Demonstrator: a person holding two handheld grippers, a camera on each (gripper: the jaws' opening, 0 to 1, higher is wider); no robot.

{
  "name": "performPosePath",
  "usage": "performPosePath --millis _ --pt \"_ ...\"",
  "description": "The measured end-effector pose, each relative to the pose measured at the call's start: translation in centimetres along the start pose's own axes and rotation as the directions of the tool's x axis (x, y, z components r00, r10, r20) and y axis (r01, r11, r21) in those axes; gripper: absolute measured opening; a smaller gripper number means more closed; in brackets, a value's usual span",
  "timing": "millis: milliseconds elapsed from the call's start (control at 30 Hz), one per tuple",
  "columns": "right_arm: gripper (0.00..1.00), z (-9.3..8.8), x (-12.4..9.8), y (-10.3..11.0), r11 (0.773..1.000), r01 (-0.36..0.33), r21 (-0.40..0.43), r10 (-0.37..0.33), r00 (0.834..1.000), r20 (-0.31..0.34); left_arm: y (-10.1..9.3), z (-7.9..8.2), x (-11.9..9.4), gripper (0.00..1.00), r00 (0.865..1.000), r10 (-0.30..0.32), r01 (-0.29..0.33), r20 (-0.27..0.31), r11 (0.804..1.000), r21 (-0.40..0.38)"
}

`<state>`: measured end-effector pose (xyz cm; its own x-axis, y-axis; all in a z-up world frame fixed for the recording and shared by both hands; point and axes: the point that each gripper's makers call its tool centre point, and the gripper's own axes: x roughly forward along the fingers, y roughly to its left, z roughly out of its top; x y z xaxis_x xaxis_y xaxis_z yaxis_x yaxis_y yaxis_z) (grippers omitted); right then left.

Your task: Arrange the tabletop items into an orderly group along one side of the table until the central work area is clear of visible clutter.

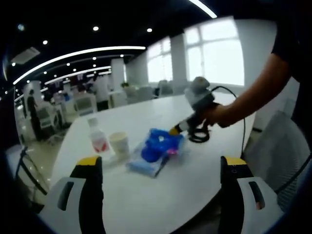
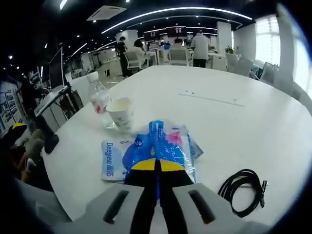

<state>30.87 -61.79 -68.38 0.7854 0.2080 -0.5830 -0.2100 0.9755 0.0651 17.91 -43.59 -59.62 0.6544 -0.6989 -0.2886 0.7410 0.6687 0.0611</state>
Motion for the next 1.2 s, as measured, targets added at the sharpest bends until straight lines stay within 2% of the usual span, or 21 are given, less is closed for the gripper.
performPosePath --millis 500,1200 --pt "0.0 0.9 -2.0 -4.1 0.998 0.059 0.029 -0.06 0.998 0.034 -0.2 0.0 0.0 1.0 1.0 -0.009 0.009 0.002 1.0 -0.003" --pt "0.0 -0.3 -4.5 -11.6 0.98 0.179 0.085 -0.182 0.983 0.023 -0.2 -0.1 0.0 1.0 1.0 -0.012 0.012 -0.003 1.0 -0.006"
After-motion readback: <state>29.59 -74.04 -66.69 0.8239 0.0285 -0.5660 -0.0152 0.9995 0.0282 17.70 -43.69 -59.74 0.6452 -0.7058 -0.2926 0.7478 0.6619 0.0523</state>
